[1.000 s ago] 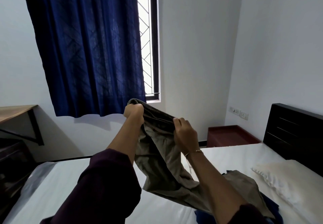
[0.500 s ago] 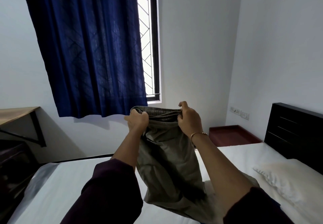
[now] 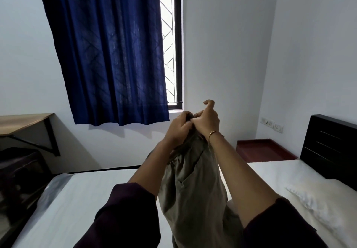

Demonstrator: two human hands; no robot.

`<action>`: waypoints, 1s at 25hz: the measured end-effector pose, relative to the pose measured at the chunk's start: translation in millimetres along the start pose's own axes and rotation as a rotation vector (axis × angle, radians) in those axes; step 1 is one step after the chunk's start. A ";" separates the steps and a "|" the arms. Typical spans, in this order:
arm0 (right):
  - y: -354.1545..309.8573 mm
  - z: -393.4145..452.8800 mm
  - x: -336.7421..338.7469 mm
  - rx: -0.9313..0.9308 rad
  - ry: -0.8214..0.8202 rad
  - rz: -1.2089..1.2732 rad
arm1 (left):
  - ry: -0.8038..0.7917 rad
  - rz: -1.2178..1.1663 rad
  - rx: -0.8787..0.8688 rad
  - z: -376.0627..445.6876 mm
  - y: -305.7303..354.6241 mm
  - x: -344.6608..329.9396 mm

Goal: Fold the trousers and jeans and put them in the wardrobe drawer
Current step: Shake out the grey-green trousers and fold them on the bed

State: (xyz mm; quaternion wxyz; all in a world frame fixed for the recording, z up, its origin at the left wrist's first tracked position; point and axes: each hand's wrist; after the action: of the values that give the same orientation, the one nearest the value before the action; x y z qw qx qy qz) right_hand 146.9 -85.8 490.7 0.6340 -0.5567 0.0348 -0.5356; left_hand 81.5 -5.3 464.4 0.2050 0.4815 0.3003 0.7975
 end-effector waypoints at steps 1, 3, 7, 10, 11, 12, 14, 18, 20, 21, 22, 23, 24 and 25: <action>4.3 -0.3 0.6 -0.035 -0.011 0.041 | -0.085 0.035 0.026 -1.5 -1.0 0.5; 12.4 -1.8 -0.4 -0.065 -0.055 0.086 | -0.155 0.153 0.077 -1.5 -5.3 -0.9; 23.1 -3.5 -15.4 -0.050 -0.152 0.194 | 0.050 0.213 0.199 -3.8 -7.7 -7.9; 37.4 -7.1 -20.5 -0.005 -0.265 0.341 | 0.138 0.317 0.220 -9.6 -5.7 -17.9; 43.7 -8.8 -20.3 -0.012 -0.282 0.446 | 0.182 0.317 0.238 -12.1 -5.3 -18.9; 51.9 -11.0 -20.4 -0.027 -0.277 0.501 | 0.236 0.286 0.261 -14.4 -5.8 -17.1; 74.6 -13.6 -23.7 -0.076 -0.257 0.384 | 0.357 0.189 0.294 -18.7 -10.5 -10.2; 106.7 -31.4 -42.4 -0.134 -0.479 0.105 | 0.538 0.018 0.257 -24.2 -17.3 1.0; 119.0 -35.7 -53.0 -0.162 -0.551 0.088 | 0.604 -0.063 0.231 -27.9 -16.9 5.5; 124.3 -35.5 -57.0 -0.176 -0.607 0.078 | 0.623 -0.104 0.216 -29.7 -17.3 8.6; 128.4 -36.0 -60.4 -0.189 -0.662 0.070 | 0.634 -0.143 0.201 -32.0 -18.2 12.8; 131.4 -36.6 -63.4 -0.190 -0.706 0.056 | 0.644 -0.175 0.193 -35.1 -20.5 17.6; 133.3 -37.8 -66.5 -0.176 -0.737 0.040 | 0.658 -0.197 0.190 -38.3 -23.3 23.1; 133.8 -37.8 -70.1 -0.162 -0.763 0.023 | 0.669 -0.215 0.191 -41.2 -27.0 29.0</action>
State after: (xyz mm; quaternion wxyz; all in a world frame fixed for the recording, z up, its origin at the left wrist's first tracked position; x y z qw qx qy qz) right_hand 178.7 -86.7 338.2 0.5614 -0.7638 -0.1550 -0.2784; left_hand 32.6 20.9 450.1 0.1324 0.1766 0.4728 0.8531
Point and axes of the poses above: each hand's wrist, its own z-axis towards the middle knuckle, its own x-axis out of the back of the hand, y = z × x, and after that the axes turned 15 degrees about -y, right-handed
